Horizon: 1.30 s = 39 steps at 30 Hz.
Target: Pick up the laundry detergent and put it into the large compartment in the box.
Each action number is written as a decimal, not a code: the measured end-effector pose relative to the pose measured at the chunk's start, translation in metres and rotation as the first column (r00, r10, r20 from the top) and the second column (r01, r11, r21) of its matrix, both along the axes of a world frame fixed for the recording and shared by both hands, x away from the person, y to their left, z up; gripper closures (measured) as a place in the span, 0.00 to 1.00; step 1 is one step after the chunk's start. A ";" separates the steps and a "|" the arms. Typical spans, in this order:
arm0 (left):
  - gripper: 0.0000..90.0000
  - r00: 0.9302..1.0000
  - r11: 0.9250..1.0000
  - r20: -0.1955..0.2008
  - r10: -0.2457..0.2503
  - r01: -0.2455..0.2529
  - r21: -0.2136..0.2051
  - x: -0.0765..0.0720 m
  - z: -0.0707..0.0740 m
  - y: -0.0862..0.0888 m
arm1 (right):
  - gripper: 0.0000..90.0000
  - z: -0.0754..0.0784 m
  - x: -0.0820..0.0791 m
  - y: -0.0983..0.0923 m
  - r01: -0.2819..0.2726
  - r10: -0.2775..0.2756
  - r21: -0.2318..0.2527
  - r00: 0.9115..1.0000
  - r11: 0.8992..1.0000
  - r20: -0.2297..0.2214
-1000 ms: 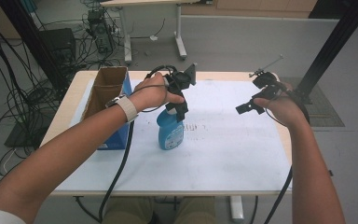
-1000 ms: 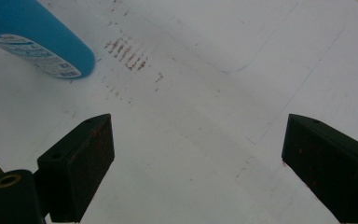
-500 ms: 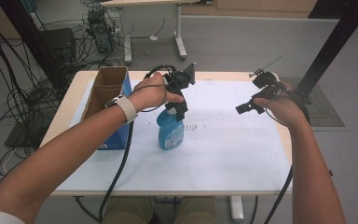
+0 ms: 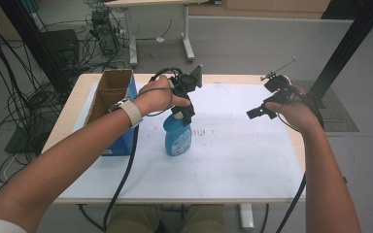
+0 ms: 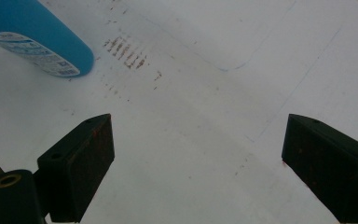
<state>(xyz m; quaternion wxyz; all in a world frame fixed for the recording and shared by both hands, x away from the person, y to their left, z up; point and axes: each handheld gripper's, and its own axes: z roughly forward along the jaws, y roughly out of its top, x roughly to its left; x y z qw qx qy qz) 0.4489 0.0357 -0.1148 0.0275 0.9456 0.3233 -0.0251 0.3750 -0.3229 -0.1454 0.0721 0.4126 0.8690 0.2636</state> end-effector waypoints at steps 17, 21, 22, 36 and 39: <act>0.11 1.000 1.000 -0.001 0.002 -0.002 -0.008 0.000 -0.001 0.001 | 0.10 -0.001 0.003 0.001 -0.002 0.002 0.000 1.000 1.000 -0.002; 0.11 1.000 1.000 -0.001 0.000 0.000 -0.007 0.000 -0.002 0.001 | 0.10 -0.001 0.002 0.001 -0.004 0.004 0.000 1.000 1.000 0.000; 0.11 1.000 1.000 0.000 0.002 -0.002 -0.008 0.000 -0.002 0.001 | 0.10 -0.001 0.002 0.001 -0.003 0.003 0.001 1.000 1.000 -0.001; 0.11 1.000 1.000 -0.002 0.002 -0.002 -0.010 0.000 -0.004 0.000 | 0.10 -0.001 0.002 -0.001 -0.002 0.002 0.002 1.000 1.000 -0.003; 0.11 1.000 1.000 -0.003 0.002 -0.002 -0.009 0.000 -0.004 0.000 | 0.10 -0.001 0.002 -0.001 -0.001 0.001 0.003 1.000 1.000 -0.003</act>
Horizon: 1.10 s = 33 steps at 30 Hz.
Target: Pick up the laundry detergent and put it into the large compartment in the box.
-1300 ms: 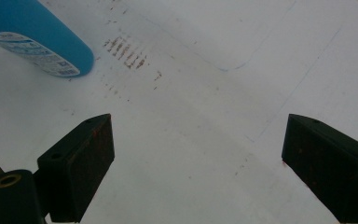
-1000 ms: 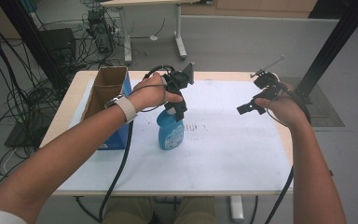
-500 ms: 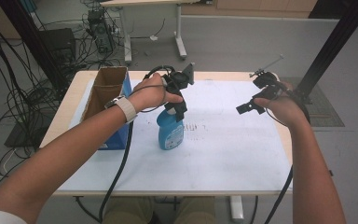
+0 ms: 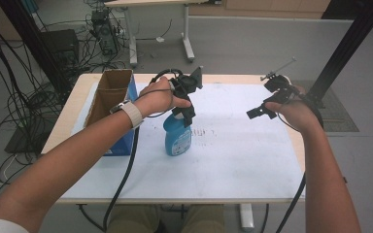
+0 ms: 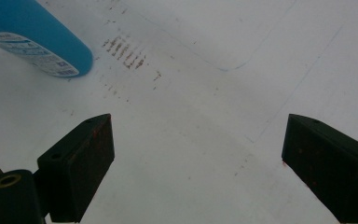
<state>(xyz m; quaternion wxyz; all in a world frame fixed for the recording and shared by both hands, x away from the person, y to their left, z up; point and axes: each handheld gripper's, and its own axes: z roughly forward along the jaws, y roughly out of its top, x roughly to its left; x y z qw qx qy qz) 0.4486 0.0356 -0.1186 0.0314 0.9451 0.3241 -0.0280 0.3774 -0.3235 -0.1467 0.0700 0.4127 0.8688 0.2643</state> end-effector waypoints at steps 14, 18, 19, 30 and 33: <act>0.11 1.000 1.000 0.011 0.002 -0.002 0.002 -0.002 -0.001 -0.001 | 0.10 -0.001 0.000 -0.001 0.002 -0.002 -0.001 1.000 1.000 -0.001; 0.11 1.000 1.000 0.012 -0.002 0.002 0.006 -0.003 -0.001 -0.002 | 0.10 -0.001 0.000 0.000 0.002 -0.002 0.001 1.000 1.000 0.000; 0.11 1.000 1.000 0.013 -0.003 0.002 0.007 -0.003 -0.001 -0.002 | 0.10 -0.001 0.000 0.000 0.002 -0.002 0.001 1.000 1.000 0.000; 0.11 1.000 1.000 0.022 0.003 -0.003 0.009 -0.006 -0.003 -0.003 | 0.10 -0.003 0.000 -0.001 0.001 -0.001 0.005 1.000 1.000 0.001; 0.11 1.000 1.000 0.018 0.004 -0.004 0.011 -0.005 -0.004 -0.004 | 0.10 -0.003 0.000 -0.001 0.002 -0.002 0.006 1.000 1.000 0.001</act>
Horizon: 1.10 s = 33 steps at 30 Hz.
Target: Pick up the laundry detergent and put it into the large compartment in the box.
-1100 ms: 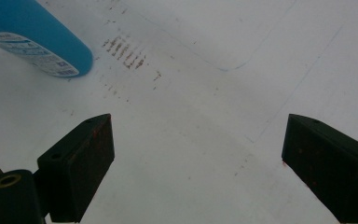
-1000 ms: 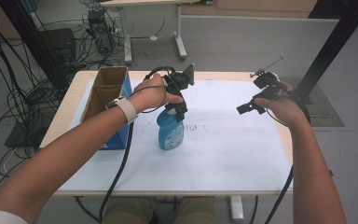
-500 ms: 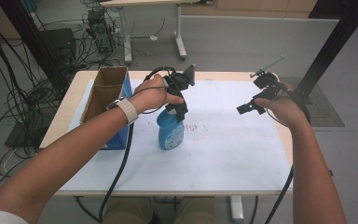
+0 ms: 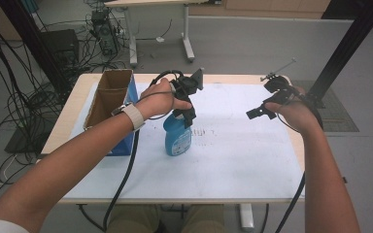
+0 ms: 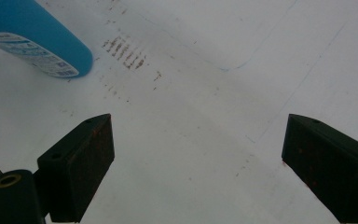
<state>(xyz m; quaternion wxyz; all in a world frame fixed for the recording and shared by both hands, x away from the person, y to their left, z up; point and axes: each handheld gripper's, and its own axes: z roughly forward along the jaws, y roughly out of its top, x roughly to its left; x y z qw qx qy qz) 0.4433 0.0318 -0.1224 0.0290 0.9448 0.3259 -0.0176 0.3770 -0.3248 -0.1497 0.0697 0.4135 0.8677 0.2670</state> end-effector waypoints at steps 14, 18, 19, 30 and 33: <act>0.12 1.000 1.000 0.011 -0.006 0.006 0.001 -0.004 -0.005 -0.002 | 0.10 -0.004 0.000 -0.001 0.002 -0.002 0.006 1.000 1.000 -0.005; 0.12 1.000 1.000 0.011 -0.002 0.002 0.002 -0.006 -0.009 -0.004 | 0.10 -0.004 0.000 -0.001 0.002 -0.002 0.008 1.000 1.000 -0.005; 0.12 1.000 1.000 0.012 -0.002 0.002 0.004 -0.006 -0.010 -0.004 | 0.10 -0.005 0.000 -0.001 0.001 -0.001 0.008 1.000 1.000 -0.006; 0.14 1.000 1.000 0.031 0.004 -0.005 0.026 -0.009 -0.020 -0.008 | 0.10 -0.010 -0.001 -0.002 0.003 -0.002 0.013 1.000 1.000 -0.009; 0.15 1.000 1.000 0.026 0.009 -0.009 0.023 -0.008 -0.022 -0.008 | 0.10 -0.010 -0.001 -0.003 0.003 -0.003 0.015 1.000 1.000 -0.008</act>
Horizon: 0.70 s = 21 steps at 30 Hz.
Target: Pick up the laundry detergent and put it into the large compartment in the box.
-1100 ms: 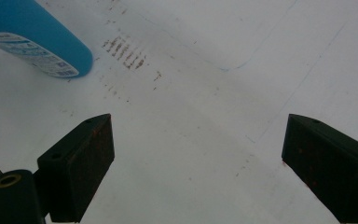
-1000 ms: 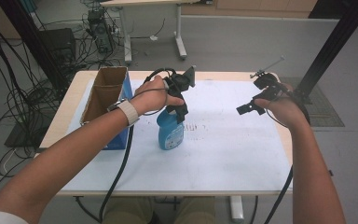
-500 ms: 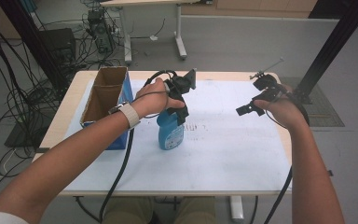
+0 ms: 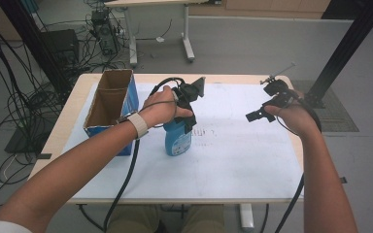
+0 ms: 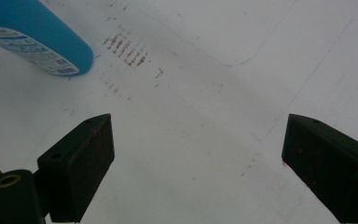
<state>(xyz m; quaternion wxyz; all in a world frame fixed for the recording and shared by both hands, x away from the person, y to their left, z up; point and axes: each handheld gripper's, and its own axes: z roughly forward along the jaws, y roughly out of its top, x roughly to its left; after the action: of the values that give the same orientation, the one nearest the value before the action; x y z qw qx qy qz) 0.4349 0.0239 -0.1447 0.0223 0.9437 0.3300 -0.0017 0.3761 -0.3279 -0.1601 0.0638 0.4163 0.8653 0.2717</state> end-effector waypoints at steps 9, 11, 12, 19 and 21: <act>0.17 1.000 1.000 0.004 0.000 0.000 0.012 -0.001 -0.008 -0.002 | 0.10 -0.001 -0.001 -0.001 0.001 -0.001 0.003 1.000 1.000 0.001; 0.20 1.000 1.000 0.008 -0.002 0.002 0.013 -0.002 -0.010 -0.002 | 0.10 -0.002 0.000 -0.001 0.002 -0.002 0.004 1.000 1.000 -0.001; 0.20 1.000 1.000 0.014 -0.003 0.003 0.016 -0.003 -0.010 -0.003 | 0.10 -0.003 0.000 -0.001 0.001 -0.001 0.005 1.000 1.000 -0.001; 0.25 1.000 1.000 0.027 -0.007 0.006 0.026 -0.006 -0.010 -0.004 | 0.10 -0.002 0.000 0.000 0.002 -0.002 0.006 1.000 1.000 -0.001; 0.27 1.000 0.999 0.028 -0.011 0.010 0.033 -0.006 -0.010 -0.005 | 0.10 -0.002 0.000 0.000 0.001 -0.001 0.005 1.000 1.000 -0.001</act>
<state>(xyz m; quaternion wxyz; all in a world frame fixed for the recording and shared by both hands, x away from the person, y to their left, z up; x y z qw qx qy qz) 0.4287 0.0186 -0.1551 0.0112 0.9457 0.3245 0.0168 0.3761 -0.3281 -0.1622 0.0626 0.4169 0.8645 0.2737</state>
